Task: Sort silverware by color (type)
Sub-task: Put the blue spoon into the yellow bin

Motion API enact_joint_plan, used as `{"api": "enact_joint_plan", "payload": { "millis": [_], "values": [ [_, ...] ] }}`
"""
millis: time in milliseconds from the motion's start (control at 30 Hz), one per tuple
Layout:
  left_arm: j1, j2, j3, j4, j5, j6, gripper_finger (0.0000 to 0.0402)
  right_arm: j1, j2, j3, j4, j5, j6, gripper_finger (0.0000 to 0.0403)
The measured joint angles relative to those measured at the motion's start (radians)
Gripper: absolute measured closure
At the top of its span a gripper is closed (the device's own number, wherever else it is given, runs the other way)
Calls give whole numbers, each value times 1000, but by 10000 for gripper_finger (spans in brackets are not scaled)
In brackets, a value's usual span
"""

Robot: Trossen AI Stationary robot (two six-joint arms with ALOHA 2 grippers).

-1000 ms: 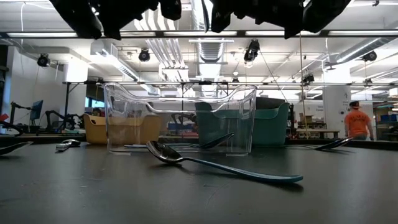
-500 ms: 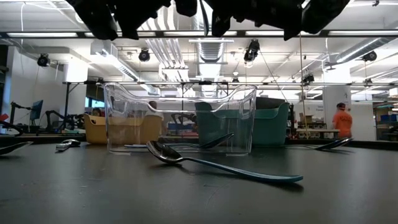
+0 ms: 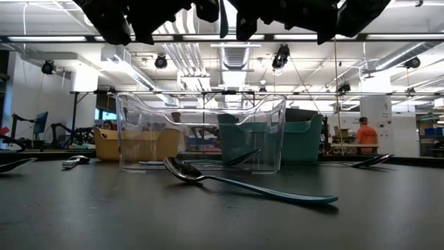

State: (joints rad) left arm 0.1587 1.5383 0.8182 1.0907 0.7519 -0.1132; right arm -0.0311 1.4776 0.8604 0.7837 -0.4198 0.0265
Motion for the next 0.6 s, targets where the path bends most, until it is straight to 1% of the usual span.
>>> {"api": "enact_joint_plan", "payload": {
  "millis": [300, 367, 500, 600],
  "values": [
    [4, -1, -2, -1, -27, -58, 400, -6, 0, 0, 2, 24, 40, 384],
    [11, -6, -3, -17, -35, -70, 400, -6, 0, 0, 2, 36, 56, 372],
    [40, -20, -4, -28, -38, -133, 401, -11, -8, 0, 2, 94, 63, 340],
    [53, -31, -12, -29, -36, -159, 401, -19, -10, 0, 0, 107, 63, 318]
  ]
}}
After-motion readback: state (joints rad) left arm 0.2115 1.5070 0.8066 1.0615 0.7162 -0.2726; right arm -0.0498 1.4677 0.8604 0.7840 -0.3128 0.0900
